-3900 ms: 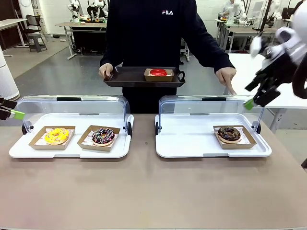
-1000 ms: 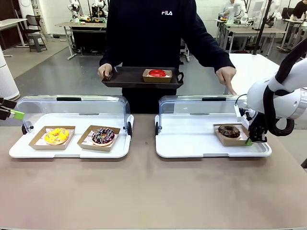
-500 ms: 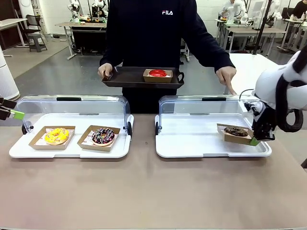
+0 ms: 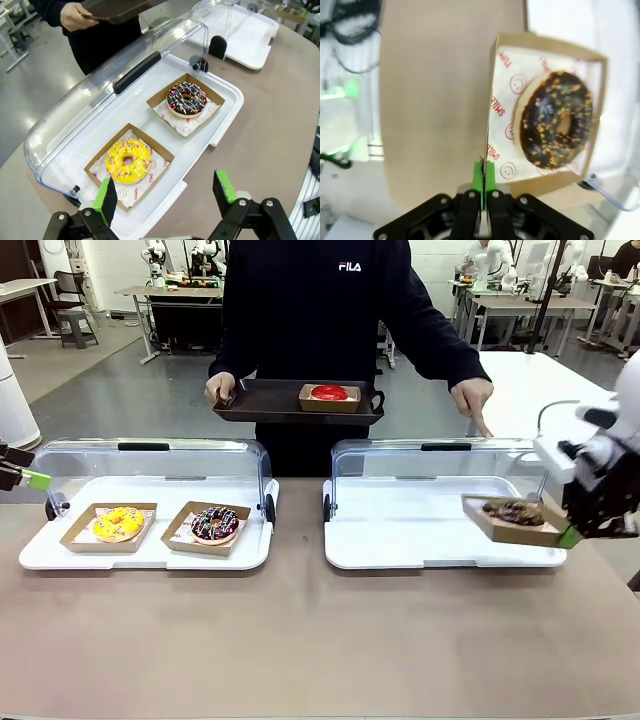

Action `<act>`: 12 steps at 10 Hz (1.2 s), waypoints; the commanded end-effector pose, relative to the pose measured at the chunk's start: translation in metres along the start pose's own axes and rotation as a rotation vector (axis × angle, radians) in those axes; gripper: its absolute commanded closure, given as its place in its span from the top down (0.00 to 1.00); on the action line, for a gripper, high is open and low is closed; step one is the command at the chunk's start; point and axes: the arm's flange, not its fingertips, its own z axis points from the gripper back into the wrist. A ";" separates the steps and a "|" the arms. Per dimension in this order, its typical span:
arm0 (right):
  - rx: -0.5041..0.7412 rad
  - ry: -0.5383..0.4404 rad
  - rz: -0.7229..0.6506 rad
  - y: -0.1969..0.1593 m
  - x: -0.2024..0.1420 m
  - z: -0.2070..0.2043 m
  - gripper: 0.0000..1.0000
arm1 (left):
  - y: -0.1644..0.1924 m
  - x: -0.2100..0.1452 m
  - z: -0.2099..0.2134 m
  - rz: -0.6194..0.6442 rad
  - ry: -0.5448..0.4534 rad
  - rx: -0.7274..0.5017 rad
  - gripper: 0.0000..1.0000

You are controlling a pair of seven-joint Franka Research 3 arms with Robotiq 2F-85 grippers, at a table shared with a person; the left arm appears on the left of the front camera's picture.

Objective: Provide the desired donut to the person.
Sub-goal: Pick up and lift the Paper togo box containing the Donut pointed at by the person.

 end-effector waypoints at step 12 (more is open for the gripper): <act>-0.210 0.015 0.038 -0.002 0.077 0.094 0.00 | 0.002 -0.003 -0.001 -0.015 -0.020 -0.008 1.00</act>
